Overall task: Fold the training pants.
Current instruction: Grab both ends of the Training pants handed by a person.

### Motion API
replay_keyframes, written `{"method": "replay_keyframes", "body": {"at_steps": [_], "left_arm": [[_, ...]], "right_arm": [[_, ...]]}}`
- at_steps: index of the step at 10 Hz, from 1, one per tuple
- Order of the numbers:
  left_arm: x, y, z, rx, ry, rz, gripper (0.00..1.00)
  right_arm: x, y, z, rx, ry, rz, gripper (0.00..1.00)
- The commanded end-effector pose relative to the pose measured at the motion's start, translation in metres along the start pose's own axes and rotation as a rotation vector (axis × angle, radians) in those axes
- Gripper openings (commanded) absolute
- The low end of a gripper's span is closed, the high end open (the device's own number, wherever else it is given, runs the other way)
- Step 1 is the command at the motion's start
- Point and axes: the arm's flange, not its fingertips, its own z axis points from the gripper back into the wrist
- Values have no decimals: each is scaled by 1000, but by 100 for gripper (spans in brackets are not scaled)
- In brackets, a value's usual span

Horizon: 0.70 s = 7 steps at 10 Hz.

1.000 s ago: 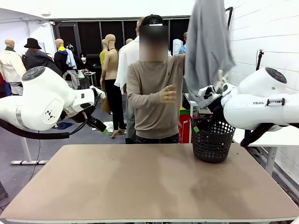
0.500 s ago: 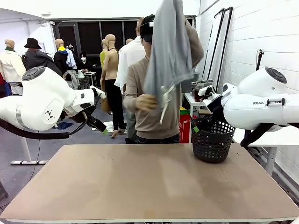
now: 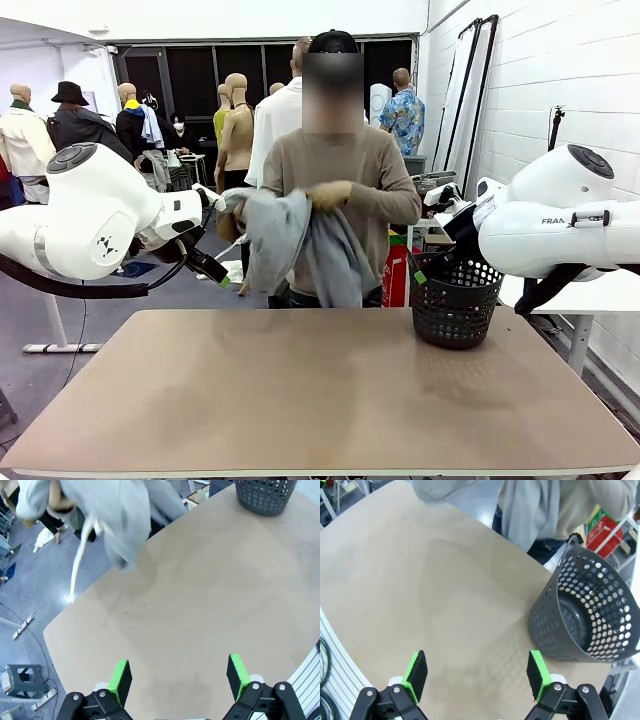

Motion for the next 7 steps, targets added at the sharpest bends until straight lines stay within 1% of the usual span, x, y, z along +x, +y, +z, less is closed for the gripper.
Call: {"method": "replay_keyframes", "body": {"at_steps": [1,7], "left_arm": [[0,0,1,-3,-1,1,100],[0,0,1,-3,-1,1,100]], "right_arm": [[0,0,0,3,0,0,100],[0,0,0,3,0,0,100]]}}
